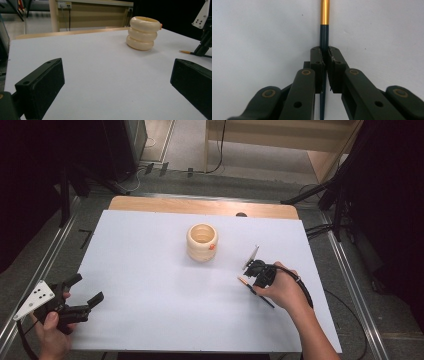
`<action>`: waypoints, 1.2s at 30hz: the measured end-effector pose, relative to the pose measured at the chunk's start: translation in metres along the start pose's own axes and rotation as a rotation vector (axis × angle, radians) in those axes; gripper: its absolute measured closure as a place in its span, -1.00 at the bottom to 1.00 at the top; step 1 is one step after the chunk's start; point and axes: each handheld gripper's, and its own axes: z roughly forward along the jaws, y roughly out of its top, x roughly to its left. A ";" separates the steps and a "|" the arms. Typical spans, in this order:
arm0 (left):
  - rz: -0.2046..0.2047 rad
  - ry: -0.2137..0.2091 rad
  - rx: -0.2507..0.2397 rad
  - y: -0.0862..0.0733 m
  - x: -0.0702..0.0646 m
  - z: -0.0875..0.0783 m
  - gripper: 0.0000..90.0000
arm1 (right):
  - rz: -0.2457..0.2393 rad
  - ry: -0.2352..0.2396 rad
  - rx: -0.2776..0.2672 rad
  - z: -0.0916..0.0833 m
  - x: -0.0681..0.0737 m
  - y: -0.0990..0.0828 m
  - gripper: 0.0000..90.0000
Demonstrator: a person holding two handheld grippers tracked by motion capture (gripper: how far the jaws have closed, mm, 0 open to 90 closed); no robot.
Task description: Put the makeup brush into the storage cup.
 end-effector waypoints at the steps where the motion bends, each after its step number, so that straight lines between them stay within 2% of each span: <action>1: -0.003 0.001 0.000 0.000 0.000 0.000 -1.00 | -0.005 -0.005 0.002 0.000 0.000 0.000 0.88; 6: -0.008 0.003 -0.002 -0.001 0.001 0.000 -1.00 | -0.006 -0.012 -0.009 -0.001 0.002 0.000 0.88; 10: -0.011 0.004 0.001 -0.001 0.002 0.000 -1.00 | 0.025 -0.007 -0.066 -0.009 0.001 -0.001 0.88; 12: -0.012 0.004 0.000 -0.001 0.002 0.000 -1.00 | 0.024 -0.005 -0.076 -0.012 0.001 -0.001 0.88; 13: -0.012 0.004 0.001 -0.001 0.002 0.000 -1.00 | 0.024 -0.003 -0.111 -0.016 0.001 -0.001 0.88; 18: -0.010 0.003 0.001 -0.001 0.001 0.000 -1.00 | 0.027 -0.019 -0.158 -0.023 0.001 -0.001 0.88; 23: -0.009 0.002 0.001 -0.001 0.001 0.000 -1.00 | 0.041 -0.032 -0.245 -0.031 0.001 -0.002 0.88; 27: -0.008 0.004 0.003 -0.002 0.002 0.000 -1.00 | 0.055 -0.015 -0.326 -0.037 -0.001 -0.003 0.88; 28: -0.006 0.004 0.004 -0.002 0.002 0.000 -1.00 | 0.055 -0.015 -0.326 -0.037 -0.001 -0.003 0.88; 30: -0.006 0.004 0.005 -0.002 0.002 0.000 -1.00 | 0.061 0.002 -0.362 -0.041 -0.002 -0.004 0.88; 32: -0.008 0.004 0.002 -0.002 0.002 0.000 -1.00 | 0.058 -0.005 -0.421 -0.044 -0.002 -0.004 0.88; 35: -0.008 0.005 0.003 -0.002 0.002 0.000 -1.00 | 0.059 -0.007 -0.453 -0.047 0.000 -0.005 0.88; 36: -0.007 0.005 0.005 -0.002 0.002 0.000 -1.00 | 0.055 -0.006 -0.484 -0.049 0.001 -0.005 0.88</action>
